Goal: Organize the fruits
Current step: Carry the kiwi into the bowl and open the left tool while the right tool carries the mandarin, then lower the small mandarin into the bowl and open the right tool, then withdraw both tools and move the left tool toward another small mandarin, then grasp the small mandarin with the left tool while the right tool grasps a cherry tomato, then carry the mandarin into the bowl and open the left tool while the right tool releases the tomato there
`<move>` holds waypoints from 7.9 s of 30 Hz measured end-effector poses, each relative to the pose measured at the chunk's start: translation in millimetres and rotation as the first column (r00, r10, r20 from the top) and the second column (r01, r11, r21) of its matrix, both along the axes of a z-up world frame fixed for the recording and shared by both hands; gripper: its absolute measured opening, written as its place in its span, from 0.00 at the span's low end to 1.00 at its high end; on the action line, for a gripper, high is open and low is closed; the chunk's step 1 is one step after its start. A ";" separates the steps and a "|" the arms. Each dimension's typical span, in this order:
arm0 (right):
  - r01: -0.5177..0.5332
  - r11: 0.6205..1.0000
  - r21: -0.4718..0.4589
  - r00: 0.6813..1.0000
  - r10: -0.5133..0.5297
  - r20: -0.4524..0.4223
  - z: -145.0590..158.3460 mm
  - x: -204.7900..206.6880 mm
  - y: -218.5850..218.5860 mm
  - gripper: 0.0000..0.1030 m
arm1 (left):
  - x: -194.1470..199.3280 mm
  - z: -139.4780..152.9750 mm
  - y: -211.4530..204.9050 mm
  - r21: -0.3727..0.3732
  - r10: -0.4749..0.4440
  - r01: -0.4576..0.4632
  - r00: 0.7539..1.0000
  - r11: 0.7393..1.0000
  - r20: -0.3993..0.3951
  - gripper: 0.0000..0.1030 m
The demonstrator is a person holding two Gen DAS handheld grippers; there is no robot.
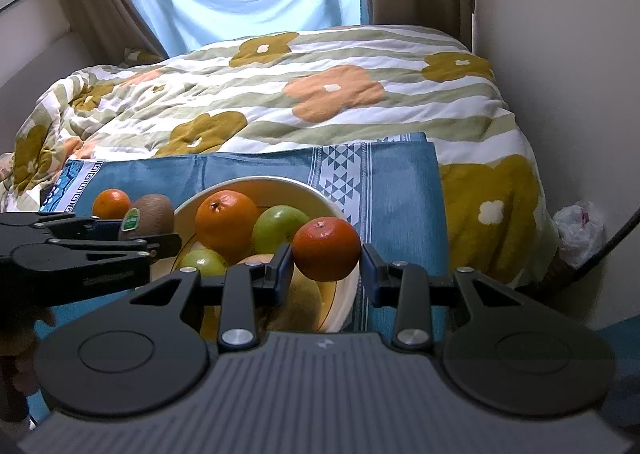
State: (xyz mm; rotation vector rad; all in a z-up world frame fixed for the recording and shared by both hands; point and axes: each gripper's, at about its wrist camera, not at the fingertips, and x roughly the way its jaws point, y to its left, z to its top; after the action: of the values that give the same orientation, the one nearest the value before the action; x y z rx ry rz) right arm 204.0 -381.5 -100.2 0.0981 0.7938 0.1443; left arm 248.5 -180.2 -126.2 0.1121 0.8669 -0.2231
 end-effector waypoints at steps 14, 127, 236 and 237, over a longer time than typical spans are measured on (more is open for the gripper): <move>0.025 0.999 0.020 0.999 -0.025 -0.021 -10.4 13.0 -10.3 0.49 | -6.1 12.5 3.1 -0.009 0.006 -0.005 0.999 1.000 0.051 0.86; 0.360 0.933 0.001 0.926 -0.357 -0.128 -53.7 -15.1 259.7 1.00 | -20.8 -22.3 298.9 0.061 -0.066 0.069 0.996 0.996 -0.062 0.60; -0.018 0.998 -0.056 0.998 0.021 0.062 4.8 -5.6 50.9 0.47 | -54.1 -1.3 7.1 0.063 -0.090 0.090 0.996 0.994 -0.008 0.53; -0.021 0.998 -0.055 0.998 0.024 0.063 4.7 -4.4 49.9 0.47 | -55.3 0.3 7.2 0.065 -0.089 0.089 0.996 0.994 0.001 0.61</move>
State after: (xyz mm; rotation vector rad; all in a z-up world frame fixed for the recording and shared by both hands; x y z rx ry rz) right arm 199.6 -331.6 -95.5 0.0334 0.7353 0.1464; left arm 193.3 -173.0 -125.9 0.2122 0.8663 -0.2777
